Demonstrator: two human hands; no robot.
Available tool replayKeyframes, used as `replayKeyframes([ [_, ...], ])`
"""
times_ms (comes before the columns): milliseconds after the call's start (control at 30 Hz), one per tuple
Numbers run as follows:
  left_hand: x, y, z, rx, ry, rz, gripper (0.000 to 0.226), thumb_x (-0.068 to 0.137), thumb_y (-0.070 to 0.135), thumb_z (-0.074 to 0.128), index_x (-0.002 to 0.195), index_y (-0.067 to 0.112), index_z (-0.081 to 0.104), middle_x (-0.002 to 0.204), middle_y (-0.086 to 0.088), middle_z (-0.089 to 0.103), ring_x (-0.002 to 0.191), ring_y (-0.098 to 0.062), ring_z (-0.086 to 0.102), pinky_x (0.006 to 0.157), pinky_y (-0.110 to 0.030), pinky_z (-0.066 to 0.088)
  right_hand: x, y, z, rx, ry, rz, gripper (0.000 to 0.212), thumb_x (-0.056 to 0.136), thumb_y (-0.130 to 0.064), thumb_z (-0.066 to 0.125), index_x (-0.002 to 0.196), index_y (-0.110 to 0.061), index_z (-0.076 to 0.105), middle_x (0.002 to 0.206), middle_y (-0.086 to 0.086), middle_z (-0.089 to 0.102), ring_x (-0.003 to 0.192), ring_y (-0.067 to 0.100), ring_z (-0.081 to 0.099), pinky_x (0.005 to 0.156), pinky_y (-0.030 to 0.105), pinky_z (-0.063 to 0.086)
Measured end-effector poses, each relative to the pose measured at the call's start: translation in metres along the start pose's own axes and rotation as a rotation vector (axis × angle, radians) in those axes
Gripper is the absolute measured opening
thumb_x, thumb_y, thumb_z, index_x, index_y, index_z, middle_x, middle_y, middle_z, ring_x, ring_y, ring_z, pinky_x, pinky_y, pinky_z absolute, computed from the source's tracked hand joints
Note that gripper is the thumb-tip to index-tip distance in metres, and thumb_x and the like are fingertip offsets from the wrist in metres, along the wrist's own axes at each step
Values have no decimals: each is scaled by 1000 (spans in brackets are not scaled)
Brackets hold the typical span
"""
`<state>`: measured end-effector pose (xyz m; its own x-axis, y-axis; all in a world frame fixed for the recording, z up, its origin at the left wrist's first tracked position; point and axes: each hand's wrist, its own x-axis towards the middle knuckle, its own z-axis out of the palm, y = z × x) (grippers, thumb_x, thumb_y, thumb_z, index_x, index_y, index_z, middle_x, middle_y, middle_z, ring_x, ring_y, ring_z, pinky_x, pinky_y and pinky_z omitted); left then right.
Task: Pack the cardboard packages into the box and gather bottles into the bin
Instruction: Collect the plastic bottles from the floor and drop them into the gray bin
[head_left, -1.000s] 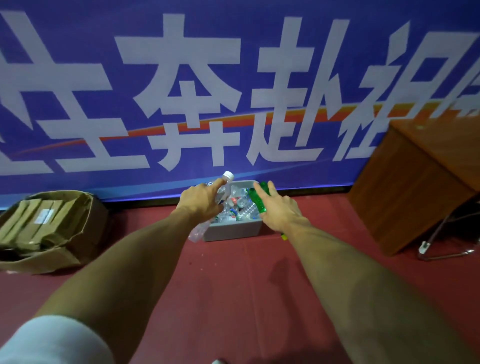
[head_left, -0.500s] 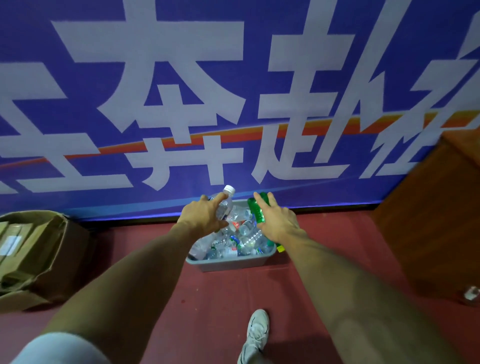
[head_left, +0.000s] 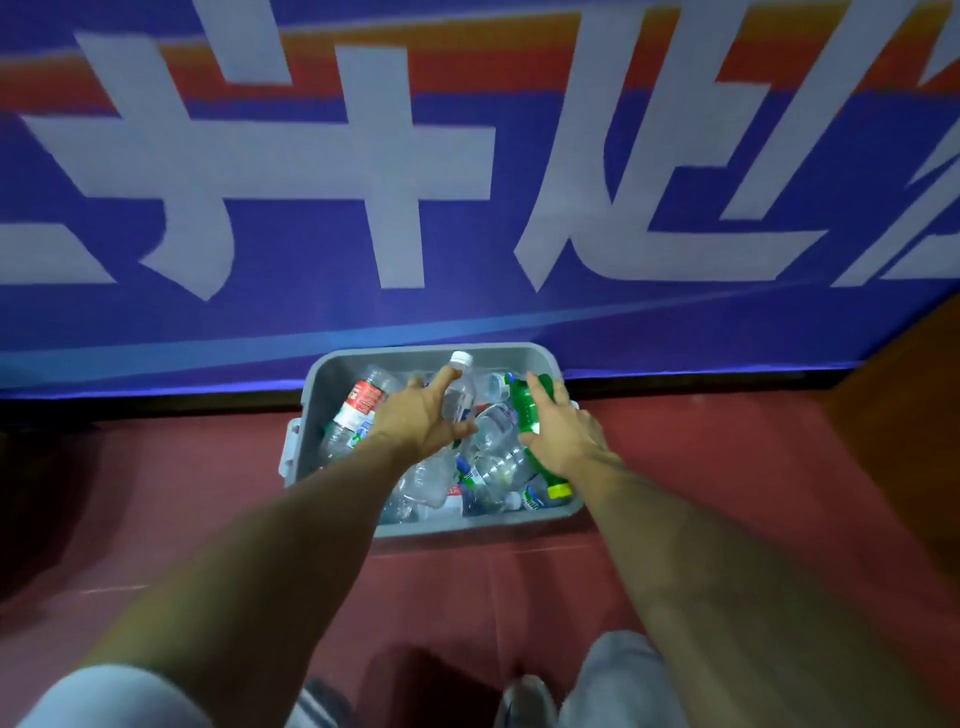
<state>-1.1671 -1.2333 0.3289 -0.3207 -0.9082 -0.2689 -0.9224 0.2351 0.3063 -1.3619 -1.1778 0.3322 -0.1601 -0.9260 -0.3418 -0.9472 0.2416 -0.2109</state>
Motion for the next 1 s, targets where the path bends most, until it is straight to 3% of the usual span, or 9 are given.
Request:
replayKeyframes([
  [267, 57, -41, 108, -82, 11, -8, 91, 82, 69, 60, 154, 39, 12, 146, -22, 42, 107, -37, 63, 89, -49, 56, 57, 11, 113, 62, 50, 33, 88, 102, -31, 53, 157, -29, -16, 165, 16, -10, 126, 39, 54, 99, 45, 46],
  [500, 63, -46, 124, -10, -7, 0, 97, 79, 79, 54, 154, 47, 1, 159, -15, 25, 119, -41, 58, 86, -45, 55, 63, 19, 141, 173, -31, 123, 97, 96, -56, 53, 154, -35, -23, 165, 16, -13, 142, 45, 33, 108, 53, 38],
  [567, 64, -49, 121, 32, -6, 14, 93, 83, 74, 55, 155, 46, 2, 159, -14, 24, 126, -40, 52, 91, -48, 54, 66, 20, 138, 151, -24, 118, 98, 94, -58, 56, 156, -34, -17, 165, 16, -4, 142, 44, 32, 110, 54, 37],
  [700, 73, -50, 111, 116, 28, 45, 86, 85, 71, 54, 155, 44, 12, 163, -16, 15, 147, -40, 22, 106, -58, 39, 72, 20, 127, 139, 15, 116, 95, 90, -55, 63, 158, -35, 0, 162, 15, 12, 144, 39, 27, 112, 52, 34],
  [867, 68, -34, 79, 214, 61, 63, 79, 84, 75, 45, 152, 45, 18, 162, -14, 16, 149, -38, 15, 107, -64, 32, 61, 18, 87, 45, 4, 132, 85, 88, -57, 60, 155, -37, 11, 158, 12, 19, 141, 38, 26, 107, 55, 37],
  [1000, 38, -3, 8, 254, 33, 65, 78, 86, 76, 40, 153, 44, 17, 165, -12, 6, 151, -39, 2, 112, -69, 22, 30, 0, 12, -18, 8, 123, 78, 87, -62, 56, 153, -40, 18, 155, 10, 20, 137, 36, 26, 105, 55, 35],
])
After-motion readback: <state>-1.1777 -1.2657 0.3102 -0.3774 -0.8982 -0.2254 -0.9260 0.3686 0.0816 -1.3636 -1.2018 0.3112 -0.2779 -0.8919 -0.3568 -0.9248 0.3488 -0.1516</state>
